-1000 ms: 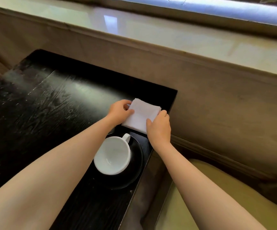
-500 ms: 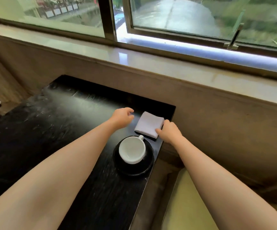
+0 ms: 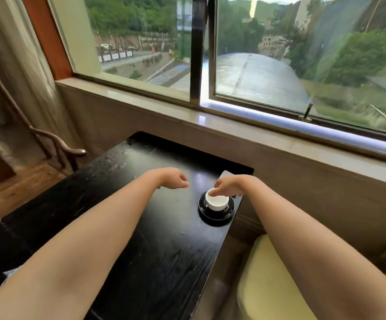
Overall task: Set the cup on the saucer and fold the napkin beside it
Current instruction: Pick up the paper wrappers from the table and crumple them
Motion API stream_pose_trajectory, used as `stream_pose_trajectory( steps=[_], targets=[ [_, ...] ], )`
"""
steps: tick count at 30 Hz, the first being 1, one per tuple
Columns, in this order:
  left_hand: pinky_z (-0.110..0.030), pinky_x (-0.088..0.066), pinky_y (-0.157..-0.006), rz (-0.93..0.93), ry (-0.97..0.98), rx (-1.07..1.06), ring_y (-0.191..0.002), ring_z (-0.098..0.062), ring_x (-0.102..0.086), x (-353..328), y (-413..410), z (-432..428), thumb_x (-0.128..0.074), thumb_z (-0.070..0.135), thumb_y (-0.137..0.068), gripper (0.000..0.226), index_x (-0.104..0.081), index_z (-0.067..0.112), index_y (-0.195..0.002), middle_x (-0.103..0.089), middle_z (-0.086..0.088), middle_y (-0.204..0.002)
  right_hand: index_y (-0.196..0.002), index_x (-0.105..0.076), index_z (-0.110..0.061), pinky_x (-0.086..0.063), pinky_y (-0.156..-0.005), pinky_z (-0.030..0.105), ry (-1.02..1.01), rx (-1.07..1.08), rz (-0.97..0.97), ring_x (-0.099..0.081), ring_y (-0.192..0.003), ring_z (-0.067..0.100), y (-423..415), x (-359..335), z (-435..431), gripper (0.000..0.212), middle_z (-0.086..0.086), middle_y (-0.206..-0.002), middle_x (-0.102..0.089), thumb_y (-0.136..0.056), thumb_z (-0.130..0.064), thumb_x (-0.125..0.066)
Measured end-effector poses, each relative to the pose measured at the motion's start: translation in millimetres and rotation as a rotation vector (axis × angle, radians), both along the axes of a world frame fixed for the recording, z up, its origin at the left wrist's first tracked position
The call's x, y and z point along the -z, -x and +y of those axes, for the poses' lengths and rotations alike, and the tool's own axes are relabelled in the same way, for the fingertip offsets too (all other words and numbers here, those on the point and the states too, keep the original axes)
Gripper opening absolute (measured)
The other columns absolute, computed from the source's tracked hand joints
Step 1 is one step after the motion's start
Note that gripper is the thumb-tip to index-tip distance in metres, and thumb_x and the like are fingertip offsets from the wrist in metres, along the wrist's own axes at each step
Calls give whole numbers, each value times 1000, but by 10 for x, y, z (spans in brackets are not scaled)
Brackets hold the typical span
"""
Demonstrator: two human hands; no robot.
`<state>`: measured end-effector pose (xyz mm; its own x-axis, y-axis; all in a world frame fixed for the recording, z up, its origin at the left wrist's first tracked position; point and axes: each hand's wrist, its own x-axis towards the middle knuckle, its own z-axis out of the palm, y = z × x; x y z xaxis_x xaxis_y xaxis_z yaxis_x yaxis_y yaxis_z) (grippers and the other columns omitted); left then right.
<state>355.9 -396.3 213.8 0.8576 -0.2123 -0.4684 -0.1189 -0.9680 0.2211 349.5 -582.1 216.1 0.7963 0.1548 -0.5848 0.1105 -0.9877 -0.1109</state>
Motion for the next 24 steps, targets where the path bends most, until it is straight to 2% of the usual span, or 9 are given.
stream_pose_trajectory(
  steps=[3, 10, 14, 17, 19, 21, 24],
  targets=[
    [-44, -51, -93, 56, 0, -54, -112, -22, -52, -103, 449, 424, -38, 46, -94, 47, -46, 24, -135, -48, 3, -137, -136, -44, -13, -45, -100, 36, -13, -68, 25, -48, -124, 27, 291, -115, 332, 58, 6, -140, -46, -92, -51, -43],
    [-41, -51, -92, 143, 86, -390, -119, -22, -52, -15, 1543, 1570, -40, 44, -95, 44, -46, 26, -135, -50, 0, -134, -135, -45, -15, -45, -102, 41, -42, -304, 144, -50, -122, 25, 664, 35, 1295, 55, 8, -137, -49, -91, -49, -47],
    [-41, -49, -90, 160, 129, -632, -114, -22, -56, 103, 2283, 2097, -40, 40, -96, 43, -44, 24, -136, -54, 2, -117, -133, -46, -13, -46, -101, 45, -46, -525, 169, -53, -120, 27, 915, 186, 1953, 52, 6, -136, -49, -93, -47, -43],
    [-38, -48, -91, 184, 151, -812, -111, -18, -55, 220, 2813, 2388, -41, 40, -96, 43, -45, 24, -135, -50, -1, -128, -131, -50, -14, -49, -97, 45, -68, -659, 185, -56, -113, 28, 1149, 363, 2409, 51, 11, -129, -54, -93, -47, -43],
    [-37, -48, -92, 188, 154, -913, -111, -18, -55, 336, 3155, 2543, -40, 39, -96, 42, -46, 23, -135, -51, 0, -127, -128, -53, -12, -52, -88, 38, -93, -720, 186, -57, -99, 24, 1336, 504, 2685, 48, 9, -114, -59, -93, -44, -45],
    [-36, -48, -91, 194, 160, -992, -108, -17, -55, 467, 3482, 2662, -39, 39, -97, 43, -45, 23, -136, -55, 1, -119, -125, -54, -9, -52, -76, 34, -84, -792, 187, -54, -88, 24, 1542, 635, 2930, 46, 4, -94, -55, -94, -41, -44],
    [-37, -49, -93, 215, 164, -1072, -112, -18, -55, 698, 3941, 2831, -39, 39, -96, 43, -45, 23, -136, -51, 0, -131, -123, -55, -7, -52, -66, 29, -95, -895, 215, -58, -88, 24, 1813, 889, 3265, 44, 2, -92, -55, -94, -39, -44]
  ],
)
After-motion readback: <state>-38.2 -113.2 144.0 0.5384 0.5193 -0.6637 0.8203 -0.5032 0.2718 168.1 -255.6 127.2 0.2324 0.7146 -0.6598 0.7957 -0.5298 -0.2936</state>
